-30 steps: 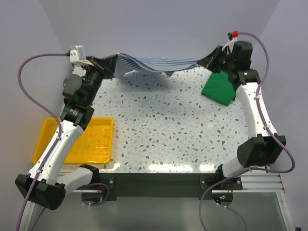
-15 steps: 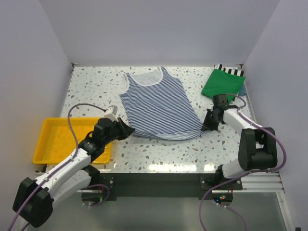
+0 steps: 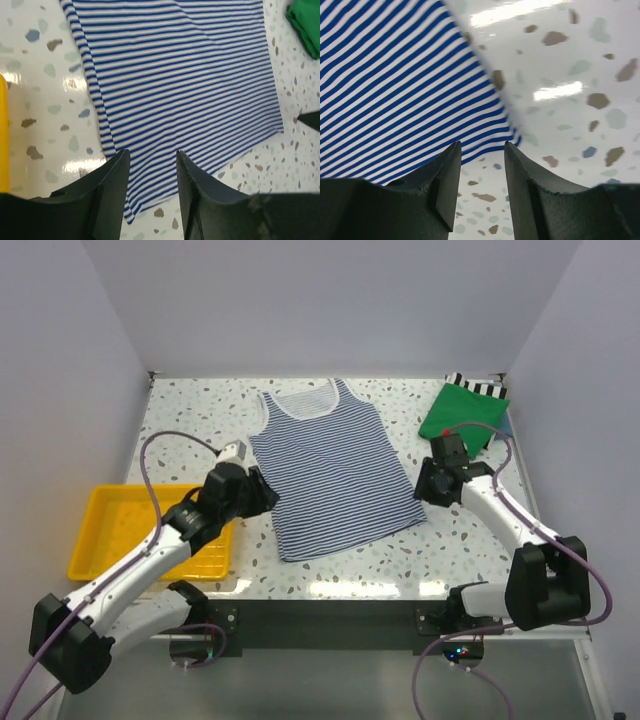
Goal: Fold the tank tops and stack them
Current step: Flatten the tank top out
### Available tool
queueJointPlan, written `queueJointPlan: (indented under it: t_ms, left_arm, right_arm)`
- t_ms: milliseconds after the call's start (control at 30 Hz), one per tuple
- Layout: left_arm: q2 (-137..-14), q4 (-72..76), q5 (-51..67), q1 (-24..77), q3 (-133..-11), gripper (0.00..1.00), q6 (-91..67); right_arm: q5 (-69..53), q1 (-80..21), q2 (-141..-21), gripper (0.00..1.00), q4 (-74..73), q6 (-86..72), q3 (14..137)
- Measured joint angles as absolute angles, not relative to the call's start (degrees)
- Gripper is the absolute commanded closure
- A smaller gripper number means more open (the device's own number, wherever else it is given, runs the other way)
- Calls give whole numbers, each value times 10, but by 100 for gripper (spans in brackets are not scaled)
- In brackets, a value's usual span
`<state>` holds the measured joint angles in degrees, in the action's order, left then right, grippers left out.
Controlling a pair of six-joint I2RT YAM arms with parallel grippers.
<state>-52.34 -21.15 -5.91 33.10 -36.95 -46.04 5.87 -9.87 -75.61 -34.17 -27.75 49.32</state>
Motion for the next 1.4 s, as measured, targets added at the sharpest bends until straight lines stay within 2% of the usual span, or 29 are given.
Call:
queueJointPlan:
  t_ms: [100,133,267,400,733,967,1167,1400]
  left_arm:
    - [-629,-219,-79,301,-453,61,-461]
    - [-664,-213,-81,285,-473,62,-462]
    - [-774,-197,-77,226,-514,68,-468]
    - [-879,-189,-79,199,-547,68,-474]
    - [-993,-185,-117,177,-638,67,-473]
    - [-1086,-205,-178,169,-792,67,-450]
    - [-1139,-239,-218,169,-838,67,-434]
    - [-1192,-274,-248,169,-889,67,-422]
  right_arm:
    - [69,-169,-766,59,-336,-286,509]
    - [69,-182,-771,63,-332,-289,511]
    - [81,-186,-805,65,-320,-303,504]
    - [95,-182,-825,65,-309,-314,467]
    - [105,-143,-842,65,-285,-319,441]
    - [124,-147,-816,62,-294,-311,444]
    - [116,-286,-768,63,-304,-332,485]
    - [108,-464,-784,62,-302,-380,540]
